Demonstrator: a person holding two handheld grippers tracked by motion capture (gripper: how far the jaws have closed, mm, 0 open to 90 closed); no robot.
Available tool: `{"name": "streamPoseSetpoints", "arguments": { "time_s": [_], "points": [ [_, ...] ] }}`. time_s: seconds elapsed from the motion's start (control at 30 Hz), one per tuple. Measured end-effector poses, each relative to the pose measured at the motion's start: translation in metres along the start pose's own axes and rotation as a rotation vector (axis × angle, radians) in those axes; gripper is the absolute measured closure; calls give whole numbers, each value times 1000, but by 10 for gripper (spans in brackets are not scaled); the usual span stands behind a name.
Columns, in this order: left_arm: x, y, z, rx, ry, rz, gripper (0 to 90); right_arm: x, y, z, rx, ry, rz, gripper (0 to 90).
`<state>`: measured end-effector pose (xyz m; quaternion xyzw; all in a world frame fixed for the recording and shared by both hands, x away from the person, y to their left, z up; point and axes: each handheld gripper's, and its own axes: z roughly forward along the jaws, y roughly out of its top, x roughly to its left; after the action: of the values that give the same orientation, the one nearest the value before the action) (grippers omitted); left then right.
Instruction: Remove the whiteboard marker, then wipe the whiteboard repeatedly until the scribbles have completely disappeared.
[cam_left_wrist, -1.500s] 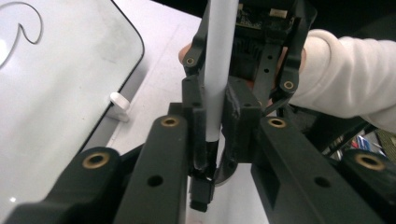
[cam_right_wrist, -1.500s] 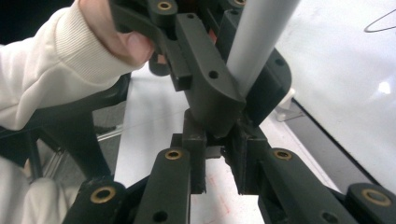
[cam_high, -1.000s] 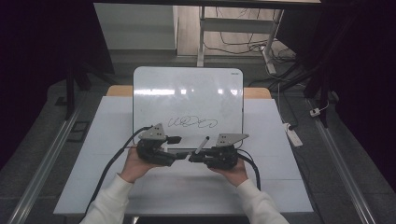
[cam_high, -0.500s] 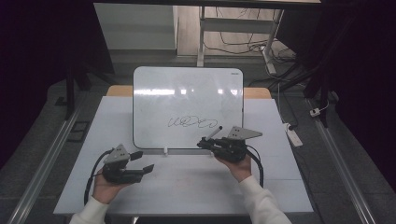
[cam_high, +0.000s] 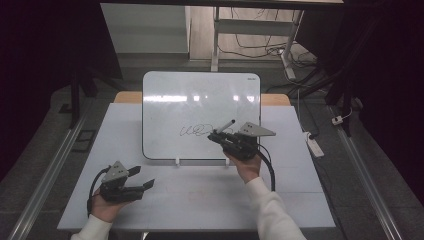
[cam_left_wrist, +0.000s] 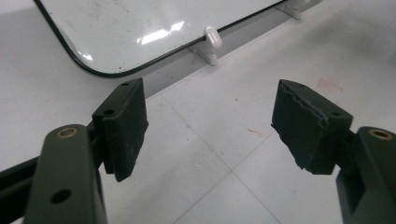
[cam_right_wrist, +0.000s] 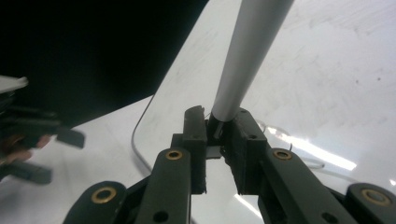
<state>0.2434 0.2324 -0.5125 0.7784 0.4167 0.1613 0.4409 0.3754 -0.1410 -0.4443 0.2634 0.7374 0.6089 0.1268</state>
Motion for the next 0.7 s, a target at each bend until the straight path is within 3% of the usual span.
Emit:
{"name": "streamPoseSetpoints", "arguments": {
  "time_s": [0.17, 0.6, 0.7],
  "points": [
    [1, -2, -1, -2, 7, -3, 273, -5, 1, 17, 1, -27, 22, 775],
    [3, -4, 1, 8, 14, -1, 271, -6, 1, 66, 38, -84, -4, 775],
    [3, -4, 1, 8, 15, -2, 271, -10, 2, 77, 32, -90, 13, 775]
  ]
}}
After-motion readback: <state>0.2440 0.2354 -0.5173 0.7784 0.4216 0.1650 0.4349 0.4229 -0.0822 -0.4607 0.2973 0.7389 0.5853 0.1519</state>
